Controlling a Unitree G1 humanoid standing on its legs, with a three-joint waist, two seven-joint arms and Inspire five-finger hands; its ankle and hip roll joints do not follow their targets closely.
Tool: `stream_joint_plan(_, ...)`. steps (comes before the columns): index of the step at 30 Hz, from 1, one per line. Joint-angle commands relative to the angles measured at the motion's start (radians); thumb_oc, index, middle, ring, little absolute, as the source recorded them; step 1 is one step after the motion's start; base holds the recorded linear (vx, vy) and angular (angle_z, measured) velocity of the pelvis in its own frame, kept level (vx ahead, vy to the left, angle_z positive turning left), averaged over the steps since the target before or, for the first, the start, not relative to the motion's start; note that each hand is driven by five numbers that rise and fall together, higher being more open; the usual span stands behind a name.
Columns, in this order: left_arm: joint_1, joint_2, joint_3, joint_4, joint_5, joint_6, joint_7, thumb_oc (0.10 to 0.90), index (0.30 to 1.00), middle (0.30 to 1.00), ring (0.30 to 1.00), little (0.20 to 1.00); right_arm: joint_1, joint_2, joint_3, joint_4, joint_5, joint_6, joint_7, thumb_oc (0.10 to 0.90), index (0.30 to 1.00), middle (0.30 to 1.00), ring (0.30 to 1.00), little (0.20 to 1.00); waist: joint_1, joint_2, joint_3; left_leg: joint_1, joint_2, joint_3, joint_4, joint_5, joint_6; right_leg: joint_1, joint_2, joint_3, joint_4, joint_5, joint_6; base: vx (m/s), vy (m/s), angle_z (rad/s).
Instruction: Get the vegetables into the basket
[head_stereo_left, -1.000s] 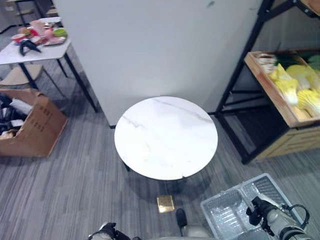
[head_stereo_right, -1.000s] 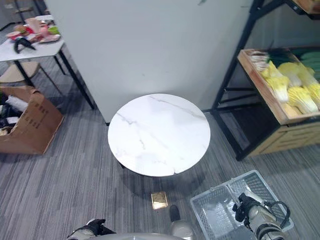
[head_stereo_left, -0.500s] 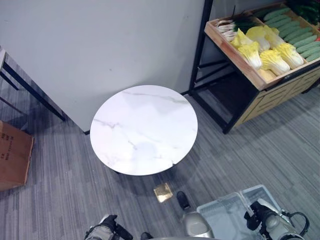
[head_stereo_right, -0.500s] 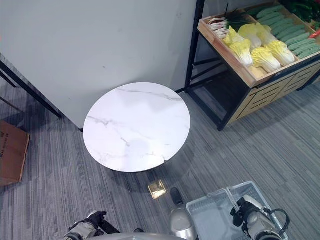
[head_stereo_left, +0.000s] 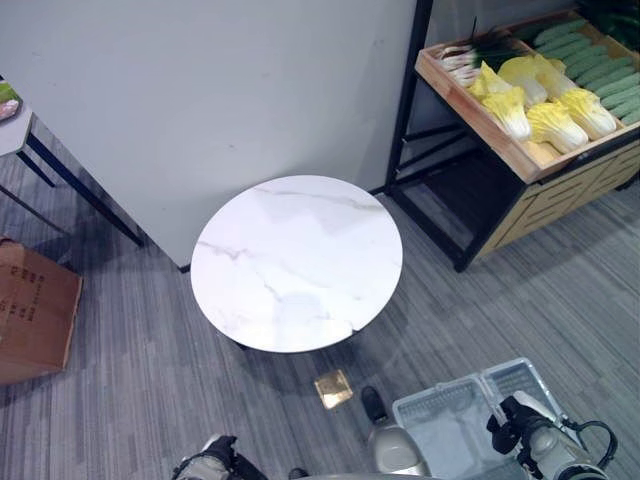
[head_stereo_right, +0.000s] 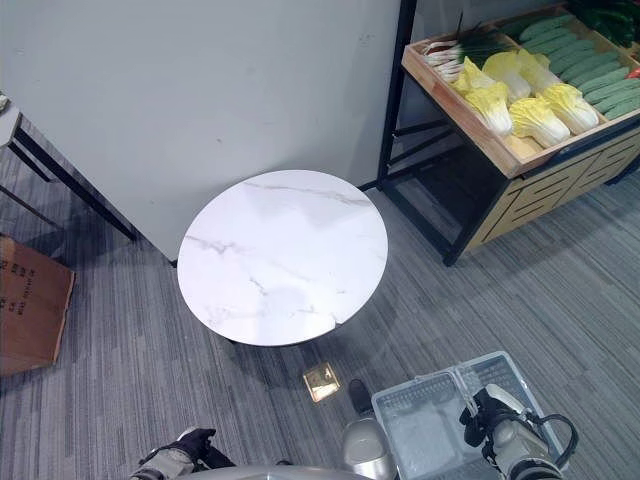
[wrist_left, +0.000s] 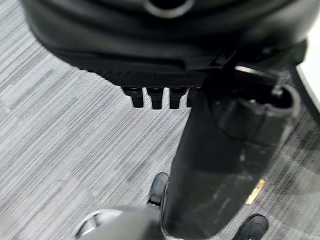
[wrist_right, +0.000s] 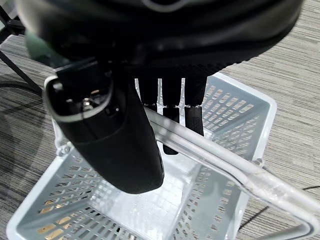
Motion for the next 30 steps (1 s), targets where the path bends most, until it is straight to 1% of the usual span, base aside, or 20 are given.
stream_joint_plan(1,-0.045,0.040,-0.042,-0.001,0.052,0.000,0.017,0.900,1.000,1.000,1.000,1.000,-0.132,-0.053,-0.005,-0.034,0.019,-0.009,-0.046,0.400,0.300,0.300,0.300,0.300,-0.001,-0.007,0.057,-0.006,-0.006,-0.090,0.052,-0.059,-0.006,-0.051,-0.033,0.046,0.075,0.053,0.102,-0.09,0.074,-0.14)
stream_joint_plan(4,-0.057,0.045,-0.039,-0.009,0.047,-0.002,0.028,0.900,1.000,1.000,1.000,1.000,-0.137,-0.041,-0.001,-0.053,0.019,-0.011,-0.054,0.400,0.300,0.300,0.300,0.300,-0.008,-0.014,0.079,-0.019,-0.006,-0.062,0.047,-0.055,-0.005,-0.083,-0.025,0.058,0.077,0.087,0.102,-0.10,0.019,-0.29)
stream_joint_plan(5,-0.070,0.053,-0.030,-0.016,0.039,-0.001,0.039,0.900,1.000,1.000,1.000,1.000,-0.143,-0.034,0.002,-0.075,0.017,-0.009,-0.056,0.400,0.300,0.300,0.300,0.300,-0.002,-0.026,0.098,-0.034,0.005,-0.037,0.048,-0.048,-0.009,-0.120,-0.029,0.022,0.091,0.129,0.102,-0.19,-0.068,-0.31)
stream_joint_plan(6,-0.076,0.058,-0.028,-0.020,0.037,-0.001,0.041,0.900,1.000,1.000,1.000,1.000,-0.148,-0.030,0.004,-0.078,0.019,-0.009,-0.057,0.400,0.300,0.300,0.300,0.300,0.007,-0.030,0.106,-0.044,0.016,-0.023,0.052,-0.042,-0.012,-0.134,-0.045,-0.038,0.108,0.127,0.102,-0.22,-0.106,-0.32)
stream_joint_plan(8,-0.087,0.071,-0.023,-0.030,0.029,-0.003,0.048,0.900,1.000,1.000,1.000,1.000,-0.161,-0.022,0.018,-0.076,0.030,-0.011,-0.063,0.400,0.300,0.300,0.300,0.300,0.035,-0.033,0.113,-0.068,0.045,0.005,0.057,-0.023,-0.014,-0.126,-0.113,-0.204,0.133,0.095,0.102,-0.18,-0.070,-0.41)
stream_joint_plan(9,-0.093,0.073,-0.027,-0.030,0.026,0.000,0.047,0.900,1.000,1.000,1.000,1.000,-0.164,-0.018,0.021,-0.068,0.032,-0.011,-0.062,0.400,0.300,0.300,0.300,0.300,0.036,-0.034,0.111,-0.079,0.057,0.015,0.055,-0.006,-0.020,-0.112,-0.126,-0.216,0.142,0.095,0.102,-0.19,-0.075,-0.35)
stream_joint_plan(10,-0.098,0.082,-0.024,-0.034,0.020,0.003,0.047,0.900,1.000,1.000,1.000,1.000,-0.171,-0.001,0.031,-0.056,0.039,-0.013,-0.060,0.400,0.300,0.300,0.300,0.300,0.048,-0.027,0.101,-0.101,0.085,0.034,0.041,0.023,-0.026,-0.084,-0.146,-0.254,0.176,0.066,0.102,-0.13,-0.058,-0.37)
stream_joint_plan(11,-0.098,0.082,-0.024,-0.034,0.020,0.003,0.047,0.900,1.000,1.000,1.000,1.000,-0.171,-0.001,0.031,-0.056,0.039,-0.013,-0.060,0.400,0.300,0.300,0.300,0.300,0.048,-0.027,0.101,-0.101,0.085,0.033,0.040,0.024,-0.026,-0.085,-0.146,-0.254,0.178,0.064,0.102,-0.20,-0.063,-0.33)
stream_joint_plan(12,-0.094,0.091,-0.019,-0.038,0.019,0.002,0.051,0.900,1.000,1.000,1.000,1.000,-0.181,0.012,0.047,-0.052,0.039,-0.016,-0.063,0.400,0.300,0.300,0.300,0.300,0.078,-0.030,0.082,-0.124,0.108,0.065,0.036,0.047,-0.030,-0.035,-0.175,-0.324,0.195,0.043,0.102,-0.15,-0.027,-0.47)
stream_joint_plan(14,-0.081,0.098,-0.010,-0.037,0.015,0.004,0.050,0.900,1.000,1.000,1.000,1.000,-0.188,0.017,0.062,-0.050,0.034,-0.017,-0.060,0.400,0.300,0.300,0.300,0.300,0.110,-0.031,0.056,-0.131,0.125,0.081,0.027,0.041,-0.036,0.023,-0.191,-0.372,0.214,0.014,0.102,-0.10,-0.014,-0.81)
stream_joint_plan(15,-0.069,0.103,-0.002,-0.037,0.009,0.004,0.048,0.900,1.000,1.000,1.000,1.000,-0.195,0.021,0.073,-0.051,0.027,-0.018,-0.056,0.400,0.300,0.300,0.300,0.300,0.129,-0.037,0.043,-0.142,0.137,0.105,0.028,0.054,-0.032,0.050,-0.202,-0.396,0.241,0.009,0.102,-0.04,-0.005,-1.44)
stream_joint_plan(16,-0.068,0.104,-0.002,-0.038,0.009,0.004,0.048,0.900,1.000,1.000,1.000,1.000,-0.195,0.021,0.073,-0.051,0.027,-0.018,-0.056,0.400,0.300,0.300,0.300,0.300,0.130,-0.038,0.043,-0.142,0.137,0.106,0.028,0.054,-0.032,0.049,-0.202,-0.395,0.241,0.009,0.102,-0.16,-0.026,-1.74)
stream_joint_plan(18,-0.047,0.110,0.012,-0.033,0.008,0.013,0.043,0.900,1.000,1.000,1.000,1.000,-0.212,0.028,0.097,-0.058,0.014,-0.017,-0.042,0.400,0.300,0.300,0.300,0.300,0.171,-0.064,0.013,-0.176,0.152,0.156,0.032,0.073,-0.021,0.128,-0.204,-0.423,0.254,0.019,0.102,-0.20,-0.037,-1.30)
stream_joint_plan(19,-0.032,0.115,0.030,-0.028,0.007,0.019,0.041,0.900,1.000,1.000,1.000,1.000,-0.228,0.035,0.112,-0.062,0.010,-0.016,-0.034,0.400,0.300,0.300,0.300,0.300,0.209,-0.086,-0.005,-0.198,0.159,0.191,0.037,0.082,-0.013,0.182,-0.198,-0.454,0.227,0.034,0.102,-0.15,-0.028,-1.02)
stream_joint_plan(20,-0.031,0.116,0.030,-0.029,0.007,0.020,0.041,0.900,1.000,1.000,1.000,1.000,-0.227,0.036,0.113,-0.062,0.010,-0.015,-0.034,0.400,0.300,0.300,0.300,0.300,0.211,-0.087,-0.005,-0.196,0.159,0.193,0.038,0.081,-0.014,0.184,-0.198,-0.453,0.222,0.037,0.102,-0.14,-0.050,-0.96)
stream_joint_plan(21,-0.028,0.120,0.037,-0.025,0.006,0.024,0.042,0.900,1.000,1.000,1.000,1.000,-0.232,0.039,0.119,-0.062,0.009,-0.014,-0.032,0.400,0.300,0.300,0.300,0.300,0.225,-0.101,-0.010,-0.204,0.159,0.204,0.047,0.082,-0.015,0.201,-0.190,-0.467,0.192,0.045,0.102,-0.09,-0.086,-1.06)
stream_joint_plan(22,-0.024,0.125,0.052,-0.023,0.003,0.026,0.045,0.900,1.000,1.000,1.000,1.000,-0.242,0.044,0.128,-0.060,0.001,-0.013,-0.031,0.400,0.300,0.300,0.300,0.300,0.250,-0.112,-0.014,-0.208,0.178,0.233,0.057,0.092,-0.024,0.208,-0.195,-0.532,0.144,0.051,0.102,-0.14,-0.163,-0.90)
stream_joint_plan(24,-0.020,0.124,0.067,-0.019,-0.002,0.027,0.049,0.900,1.000,1.000,1.000,1.000,-0.264,0.053,0.144,-0.048,-0.002,-0.013,-0.030,0.400,0.300,0.300,0.300,0.300,0.280,-0.118,-0.011,-0.230,0.221,0.268,0.087,0.116,-0.046,0.215,-0.196,-0.606,0.100,0.058,0.102,-0.12,-0.170,-1.11)
stream_joint_plan(26,-0.026,0.124,0.073,-0.017,-0.009,0.030,0.051,0.900,1.000,1.000,1.000,1.000,-0.271,0.054,0.152,-0.043,-0.003,-0.012,-0.029,0.400,0.300,0.300,0.300,0.300,0.275,-0.115,-0.006,-0.236,0.232,0.257,0.091,0.135,-0.066,0.194,-0.177,-0.589,0.078,0.027,0.102,0.04,-0.082,-0.81)
stream_joint_plan(30,-0.036,0.115,0.073,-0.015,0.001,0.038,0.054,0.900,1.000,1.000,1.000,1.000,-0.258,0.048,0.144,-0.083,-0.007,-0.008,-0.027,0.400,0.300,0.300,0.300,0.300,0.249,-0.099,0.020,-0.225,0.245,0.239,0.103,0.141,-0.079,0.193,-0.168,-0.613,0.082,-0.031,0.101,0.04,-0.052,0.08)
